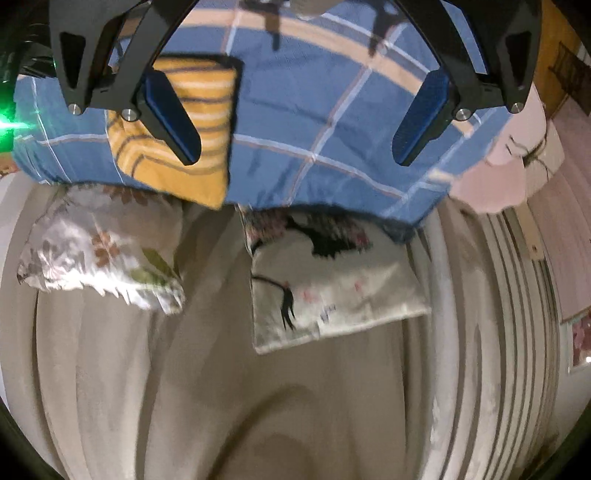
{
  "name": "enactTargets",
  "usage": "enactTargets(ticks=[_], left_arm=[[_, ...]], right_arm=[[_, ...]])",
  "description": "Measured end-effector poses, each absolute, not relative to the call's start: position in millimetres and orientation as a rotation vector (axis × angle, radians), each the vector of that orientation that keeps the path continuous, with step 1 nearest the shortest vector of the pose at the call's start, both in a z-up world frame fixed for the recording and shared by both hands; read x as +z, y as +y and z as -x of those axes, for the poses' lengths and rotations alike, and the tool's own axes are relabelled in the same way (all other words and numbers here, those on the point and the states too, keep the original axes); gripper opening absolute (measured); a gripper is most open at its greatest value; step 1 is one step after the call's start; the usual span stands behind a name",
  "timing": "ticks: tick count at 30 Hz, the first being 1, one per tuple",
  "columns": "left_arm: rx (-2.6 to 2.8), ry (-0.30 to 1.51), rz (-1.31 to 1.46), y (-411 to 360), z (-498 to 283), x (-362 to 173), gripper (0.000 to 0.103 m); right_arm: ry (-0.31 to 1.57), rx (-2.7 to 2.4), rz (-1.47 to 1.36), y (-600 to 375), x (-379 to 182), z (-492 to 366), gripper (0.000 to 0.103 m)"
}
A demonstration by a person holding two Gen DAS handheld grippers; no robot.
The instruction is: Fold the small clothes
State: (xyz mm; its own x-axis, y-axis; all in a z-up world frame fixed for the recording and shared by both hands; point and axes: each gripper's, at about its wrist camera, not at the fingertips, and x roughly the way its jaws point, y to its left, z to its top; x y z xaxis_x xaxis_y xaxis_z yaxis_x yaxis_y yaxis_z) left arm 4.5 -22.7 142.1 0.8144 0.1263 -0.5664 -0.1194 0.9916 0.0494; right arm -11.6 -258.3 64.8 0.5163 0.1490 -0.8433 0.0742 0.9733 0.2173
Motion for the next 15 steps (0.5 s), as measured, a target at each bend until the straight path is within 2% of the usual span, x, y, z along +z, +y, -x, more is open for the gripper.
enactTargets(ticks=[7,15], left_arm=[[0.13,0.691,-0.007,-41,13,123,0.103],[0.104,0.714,-0.056,-63,26,116,0.103]], right_arm=[[1.037,0.004,-0.12,-263,60,31,0.057],[1.038,0.026,-0.085,-264,58,42,0.057]])
